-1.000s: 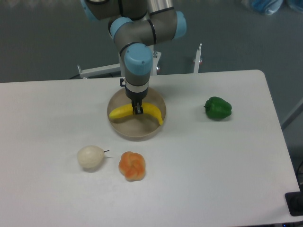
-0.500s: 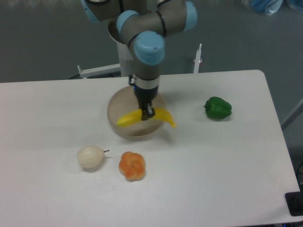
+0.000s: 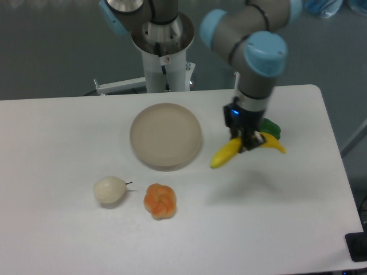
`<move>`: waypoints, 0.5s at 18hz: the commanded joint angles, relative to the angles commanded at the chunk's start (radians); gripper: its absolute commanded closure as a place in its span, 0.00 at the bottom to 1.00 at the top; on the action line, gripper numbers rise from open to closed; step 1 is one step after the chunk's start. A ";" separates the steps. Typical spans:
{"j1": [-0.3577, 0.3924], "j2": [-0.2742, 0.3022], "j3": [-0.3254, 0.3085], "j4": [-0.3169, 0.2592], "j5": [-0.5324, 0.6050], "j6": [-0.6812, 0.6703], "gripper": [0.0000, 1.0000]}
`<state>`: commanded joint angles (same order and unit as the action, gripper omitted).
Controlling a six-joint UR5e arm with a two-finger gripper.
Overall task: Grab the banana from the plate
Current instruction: 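Hold the banana raised beside the green pepper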
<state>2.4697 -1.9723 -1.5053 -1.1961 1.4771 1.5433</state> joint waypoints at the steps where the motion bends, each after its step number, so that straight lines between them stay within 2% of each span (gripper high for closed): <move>1: 0.000 -0.025 0.028 -0.013 0.020 -0.008 0.91; 5: 0.002 -0.103 0.114 -0.023 0.098 -0.042 0.90; 9: 0.003 -0.135 0.142 -0.020 0.115 -0.031 0.91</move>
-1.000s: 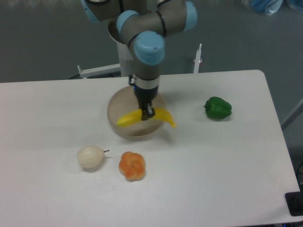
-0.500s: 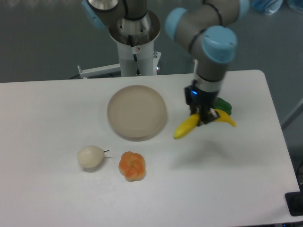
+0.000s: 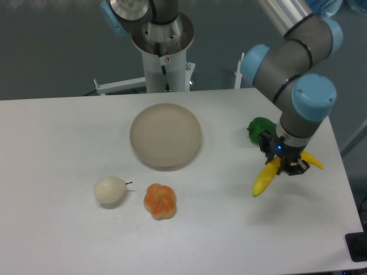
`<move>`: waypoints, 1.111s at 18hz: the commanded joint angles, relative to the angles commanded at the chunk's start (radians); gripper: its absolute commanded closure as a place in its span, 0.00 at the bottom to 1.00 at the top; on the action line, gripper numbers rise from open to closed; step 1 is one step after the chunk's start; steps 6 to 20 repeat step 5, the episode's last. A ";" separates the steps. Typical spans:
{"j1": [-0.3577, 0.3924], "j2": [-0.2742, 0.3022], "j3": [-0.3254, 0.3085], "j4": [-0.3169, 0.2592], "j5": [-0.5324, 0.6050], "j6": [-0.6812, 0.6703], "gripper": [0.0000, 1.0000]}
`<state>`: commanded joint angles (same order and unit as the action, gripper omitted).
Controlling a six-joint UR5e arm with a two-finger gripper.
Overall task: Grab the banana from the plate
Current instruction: 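Hold the banana raised beside the green pepper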
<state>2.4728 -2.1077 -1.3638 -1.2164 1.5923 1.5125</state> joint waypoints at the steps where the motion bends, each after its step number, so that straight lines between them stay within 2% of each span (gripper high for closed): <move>1: -0.002 -0.005 0.006 -0.002 0.003 0.000 0.90; 20: -0.005 -0.014 0.006 0.003 0.020 0.000 0.90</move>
